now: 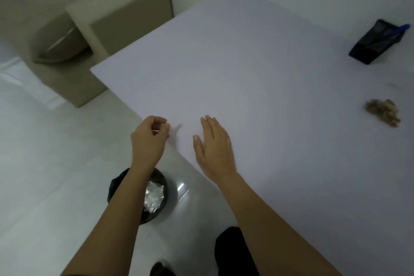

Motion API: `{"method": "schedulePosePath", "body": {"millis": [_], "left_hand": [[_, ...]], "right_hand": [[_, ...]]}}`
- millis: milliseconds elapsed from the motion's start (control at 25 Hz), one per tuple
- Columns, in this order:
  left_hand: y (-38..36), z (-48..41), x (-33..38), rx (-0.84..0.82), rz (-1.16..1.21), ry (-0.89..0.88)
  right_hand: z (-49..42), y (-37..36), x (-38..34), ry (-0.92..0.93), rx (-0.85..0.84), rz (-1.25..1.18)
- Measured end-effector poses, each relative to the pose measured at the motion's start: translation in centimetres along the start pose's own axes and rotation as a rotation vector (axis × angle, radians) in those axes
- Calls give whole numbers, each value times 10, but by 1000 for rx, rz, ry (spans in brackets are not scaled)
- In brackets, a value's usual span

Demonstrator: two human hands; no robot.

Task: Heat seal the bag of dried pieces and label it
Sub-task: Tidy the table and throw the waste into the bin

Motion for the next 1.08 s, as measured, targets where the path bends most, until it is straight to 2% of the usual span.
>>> {"method": "schedulePosePath", "body": {"millis": [160,240,480,680,880,1080], "left_hand": [[94,39,-82,151,229,148],[107,51,-135,157,213,271],[73,58,-309,51,69,568],[21,26,-448,28,-83,634],[-42,-16,-548,-36,-99,629],[-70,-39,-597,-84,-119,700]], "right_hand": [[5,-76,-84,270,23,-41],[12,-119,-93,277,-65,-36],[8,-270,-26,60,-338,63],[-6,-390,46,-255,-547,102],[-22,-489,105,-318,-471,71],[-22,-527,130,-316,-421,-20]]}}
Point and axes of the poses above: each hand's wrist, its own z-axis away from the middle knuckle, its own y-axis out of the back of the hand, x = y × z, the point moved 1 cm from there along -z, towards the middle knuckle, and after that the axes turned 13 degrees about -x, right-handed, at the moved point
